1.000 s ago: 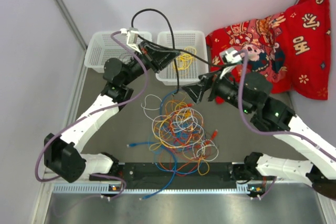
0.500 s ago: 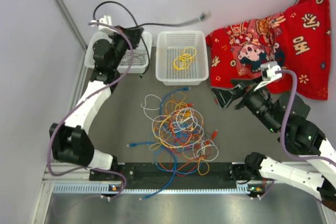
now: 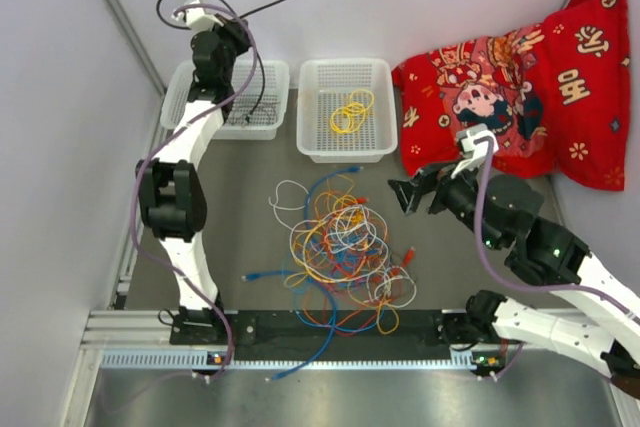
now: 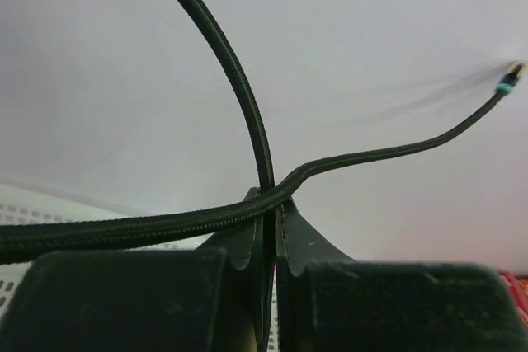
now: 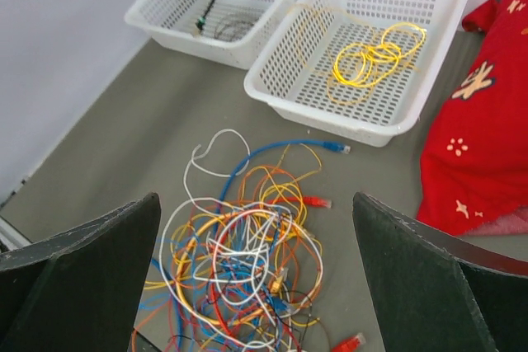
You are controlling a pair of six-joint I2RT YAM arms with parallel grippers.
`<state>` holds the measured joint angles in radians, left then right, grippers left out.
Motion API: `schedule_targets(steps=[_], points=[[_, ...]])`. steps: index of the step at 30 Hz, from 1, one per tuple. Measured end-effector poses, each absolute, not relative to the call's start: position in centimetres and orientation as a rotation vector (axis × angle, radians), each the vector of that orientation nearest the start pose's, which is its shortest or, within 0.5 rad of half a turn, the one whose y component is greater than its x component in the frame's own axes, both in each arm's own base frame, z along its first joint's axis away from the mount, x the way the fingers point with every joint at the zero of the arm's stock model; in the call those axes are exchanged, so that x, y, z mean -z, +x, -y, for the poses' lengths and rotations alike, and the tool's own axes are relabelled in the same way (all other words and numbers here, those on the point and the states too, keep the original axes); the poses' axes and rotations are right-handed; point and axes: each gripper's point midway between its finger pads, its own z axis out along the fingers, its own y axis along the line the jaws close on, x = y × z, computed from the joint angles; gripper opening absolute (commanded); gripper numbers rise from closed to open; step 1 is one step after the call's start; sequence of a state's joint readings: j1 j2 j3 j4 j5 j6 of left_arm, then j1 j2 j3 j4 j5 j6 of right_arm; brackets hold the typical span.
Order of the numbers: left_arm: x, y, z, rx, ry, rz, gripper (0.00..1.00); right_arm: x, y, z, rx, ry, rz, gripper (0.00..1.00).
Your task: Untangle the cables
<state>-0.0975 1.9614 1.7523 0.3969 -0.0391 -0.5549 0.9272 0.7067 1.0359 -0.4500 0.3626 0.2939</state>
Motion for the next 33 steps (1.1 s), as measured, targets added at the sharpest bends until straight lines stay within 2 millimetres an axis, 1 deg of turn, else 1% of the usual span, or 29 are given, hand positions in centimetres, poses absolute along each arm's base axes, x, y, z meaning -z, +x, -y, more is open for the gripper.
schedule_targets(steps=[2, 3, 8, 9, 10, 11, 12, 14, 15, 16, 17, 18, 20, 23, 30, 32, 33], points=[[-37.0, 63.4, 7.1, 0.488, -0.355, -1.356, 0.00, -34.6, 20.4, -18.6, -0.591, -0.281, -1.714, 0.99], [-36.2, 64.1, 6.6, 0.463, -0.362, -1.361, 0.00, -34.2, 20.5, -18.7, -0.579, -0.290, -1.722, 0.99], [-33.4, 65.7, 4.1, 0.347, -0.393, -1.364, 0.00, -33.0, 21.2, -19.3, -0.533, -0.332, -1.745, 0.99], [-32.9, 66.0, 3.6, 0.328, -0.401, -1.364, 0.02, -32.9, 21.3, -19.4, -0.528, -0.338, -1.746, 0.99], [-32.2, 66.5, 3.0, 0.311, -0.413, -1.367, 0.11, -32.7, 21.4, -19.6, -0.518, -0.348, -1.752, 0.99], [-31.7, 66.8, 2.7, 0.301, -0.421, -1.369, 0.25, -32.5, 21.5, -19.7, -0.512, -0.355, -1.755, 0.99], [-31.1, 67.2, 2.3, 0.294, -0.429, -1.377, 0.49, -32.3, 21.6, -19.8, -0.506, -0.359, -1.759, 0.99], [-29.5, 67.5, 1.7, 0.282, -0.451, -1.407, 0.62, -31.9, 21.8, -20.0, -0.496, -0.370, -1.765, 0.99], [-28.9, 67.5, 1.4, 0.281, -0.466, -1.417, 0.71, -31.8, 21.9, -20.1, -0.494, -0.373, -1.766, 0.99], [-28.2, 67.4, 1.2, 0.275, -0.482, -1.428, 0.90, -31.7, 22.0, -20.3, -0.493, -0.374, -1.766, 0.99], [-27.8, 67.3, 1.0, 0.271, -0.498, -1.432, 0.99, -31.6, 22.1, -20.4, -0.489, -0.380, -1.768, 0.99], [-26.8, 66.9, 0.6, 0.261, -0.528, -1.445, 0.99, -31.5, 22.2, -20.5, -0.488, -0.382, -1.769, 0.99], [-25.6, 66.3, 0.3, 0.239, -0.546, -1.470, 0.99, -31.5, 22.3, -20.6, -0.489, -0.382, -1.767, 0.99], [-24.7, 65.5, -0.4, 0.200, -0.579, -1.499, 0.99, -31.7, 22.3, -20.7, -0.496, -0.381, -1.761, 0.99], [-25.9, 63.7, -1.8, 0.137, -0.671, -1.522, 0.99, -31.4, 22.2, -20.7, -0.500, -0.382, -1.764, 0.99], [-25.8, 63.2, -2.0, 0.135, -0.713, -1.542, 0.99, -31.2, 22.2, -20.7, -0.498, -0.384, -1.768, 0.99], [-25.4, 62.7, -2.2, 0.132, -0.740, -1.562, 0.99, -31.0, 22.1, -20.7, -0.497, -0.386, -1.771, 0.99]])
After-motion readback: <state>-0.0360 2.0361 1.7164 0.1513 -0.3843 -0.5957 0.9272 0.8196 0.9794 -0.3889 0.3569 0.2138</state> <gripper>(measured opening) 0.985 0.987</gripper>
